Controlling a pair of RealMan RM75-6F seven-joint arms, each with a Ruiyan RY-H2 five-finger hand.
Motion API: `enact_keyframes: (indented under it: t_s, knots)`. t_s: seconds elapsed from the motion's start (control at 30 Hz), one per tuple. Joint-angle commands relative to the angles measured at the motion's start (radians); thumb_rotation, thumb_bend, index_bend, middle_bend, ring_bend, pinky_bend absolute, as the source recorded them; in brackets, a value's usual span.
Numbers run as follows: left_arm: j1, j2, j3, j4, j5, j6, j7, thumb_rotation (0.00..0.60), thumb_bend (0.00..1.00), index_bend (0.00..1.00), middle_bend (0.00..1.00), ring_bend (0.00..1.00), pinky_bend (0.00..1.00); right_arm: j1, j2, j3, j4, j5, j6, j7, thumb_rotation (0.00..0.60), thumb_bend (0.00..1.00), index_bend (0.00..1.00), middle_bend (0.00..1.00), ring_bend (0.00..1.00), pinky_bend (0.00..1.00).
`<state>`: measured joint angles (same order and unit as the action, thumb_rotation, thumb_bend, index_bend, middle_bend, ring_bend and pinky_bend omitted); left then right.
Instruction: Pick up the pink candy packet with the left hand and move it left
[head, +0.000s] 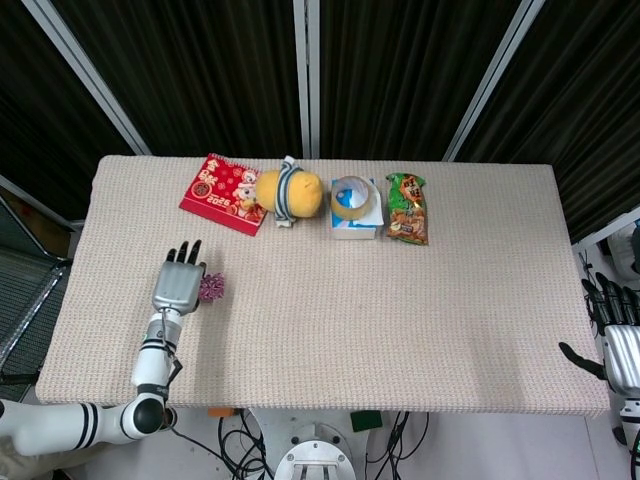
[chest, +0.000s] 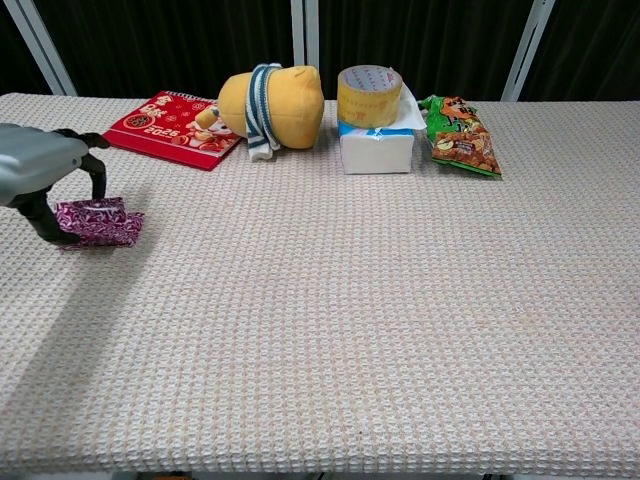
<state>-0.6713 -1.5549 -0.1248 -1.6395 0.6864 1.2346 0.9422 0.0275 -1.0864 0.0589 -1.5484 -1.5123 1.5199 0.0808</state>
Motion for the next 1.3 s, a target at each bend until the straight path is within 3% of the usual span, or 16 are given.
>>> enact_keyframes:
  t_s: [0.03, 0.33, 0.57, 1.3]
  knots:
    - [-0.010, -0.008, -0.015, 0.011, -0.026, -0.011, -0.008, 0.600, 0.20, 0.40, 0.00, 0.00, 0.14, 0.001, 0.002, -0.001, -0.002, -0.001, -0.002, -0.005, 0.600, 0.35, 0.00, 0.00, 0.00, 0.00]
    - [-0.024, -0.018, -0.034, 0.053, -0.091, -0.057, -0.042, 0.600, 0.20, 0.40, 0.00, 0.00, 0.14, 0.003, 0.001, 0.000, -0.004, 0.005, -0.010, -0.009, 0.599, 0.35, 0.00, 0.00, 0.00, 0.00]
    - [-0.030, -0.023, -0.023, 0.079, -0.076, -0.058, -0.057, 0.600, 0.20, 0.40, 0.00, 0.00, 0.14, 0.003, 0.001, 0.001, -0.001, 0.011, -0.013, -0.009, 0.599, 0.35, 0.00, 0.00, 0.00, 0.00]
    - [-0.034, -0.024, 0.005, 0.081, -0.091, -0.053, -0.051, 0.600, 0.20, 0.26, 0.00, 0.00, 0.14, 0.000, -0.008, 0.002, 0.015, 0.023, -0.018, -0.004, 0.599, 0.35, 0.00, 0.00, 0.00, 0.00]
